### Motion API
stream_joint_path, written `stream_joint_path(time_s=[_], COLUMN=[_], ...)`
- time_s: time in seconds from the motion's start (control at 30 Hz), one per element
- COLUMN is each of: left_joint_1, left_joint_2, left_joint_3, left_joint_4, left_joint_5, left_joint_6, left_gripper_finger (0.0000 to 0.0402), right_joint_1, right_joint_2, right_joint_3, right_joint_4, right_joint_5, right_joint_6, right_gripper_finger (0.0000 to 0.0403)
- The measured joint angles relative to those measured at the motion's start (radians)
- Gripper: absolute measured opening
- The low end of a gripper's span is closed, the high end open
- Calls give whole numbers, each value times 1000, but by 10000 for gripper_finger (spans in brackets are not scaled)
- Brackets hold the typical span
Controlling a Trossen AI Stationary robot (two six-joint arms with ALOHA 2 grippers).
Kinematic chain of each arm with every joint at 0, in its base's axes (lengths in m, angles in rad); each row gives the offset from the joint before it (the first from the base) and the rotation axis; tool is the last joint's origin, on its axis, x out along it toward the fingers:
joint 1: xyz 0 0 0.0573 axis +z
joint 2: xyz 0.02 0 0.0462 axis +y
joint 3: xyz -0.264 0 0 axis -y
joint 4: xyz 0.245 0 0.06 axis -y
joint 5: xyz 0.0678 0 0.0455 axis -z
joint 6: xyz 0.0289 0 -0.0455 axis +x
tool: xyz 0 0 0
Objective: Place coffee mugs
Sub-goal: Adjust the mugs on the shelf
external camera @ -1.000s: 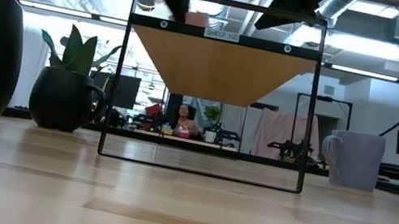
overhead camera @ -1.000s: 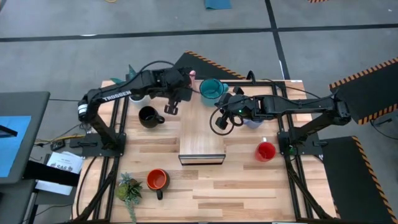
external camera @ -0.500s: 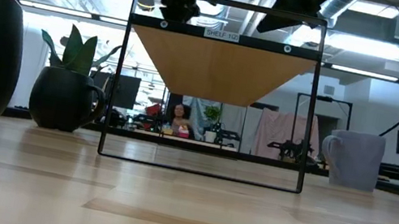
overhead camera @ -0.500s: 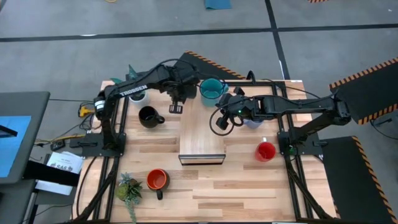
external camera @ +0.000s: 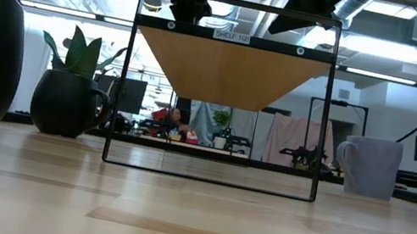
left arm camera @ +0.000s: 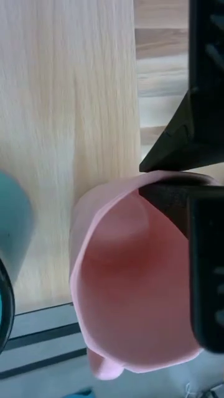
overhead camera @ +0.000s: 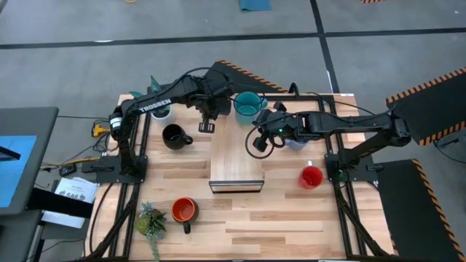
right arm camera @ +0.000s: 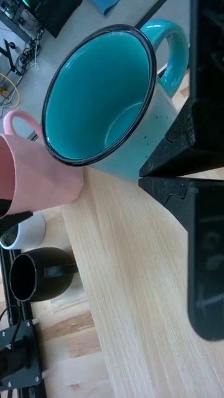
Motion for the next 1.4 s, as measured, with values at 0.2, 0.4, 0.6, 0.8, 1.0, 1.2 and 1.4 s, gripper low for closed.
stream_joint_path(time_s=[0.2,0.4,0.6,0.8,1.0,1.2,1.4], left_joint_1=[0,0,-9,-22,-48,-66,-68], left_joint_2=[-2,-2,-2,-2,-2,-6,-48], left_joint_3=[0,0,12,94,227,341,333], left_joint_4=[10,20,10,5,-53,-128,-83], left_joint_5=[-1,2,-25,-27,-29,40,170], left_joint_6=[38,38,60,59,8,-70,-104], left_gripper_finger=[58,77,79,80,80,59,5], right_joint_1=[0,0,0,-12,-36,-67,-62], right_joint_2=[0,0,0,0,0,-11,-64], right_joint_3=[0,0,0,0,0,-1,-100], right_joint_4=[0,0,0,2,0,-138,-246], right_joint_5=[0,0,0,0,2,6,106], right_joint_6=[0,0,-3,-3,-3,11,115], right_gripper_finger=[31,33,32,36,36,19,17])
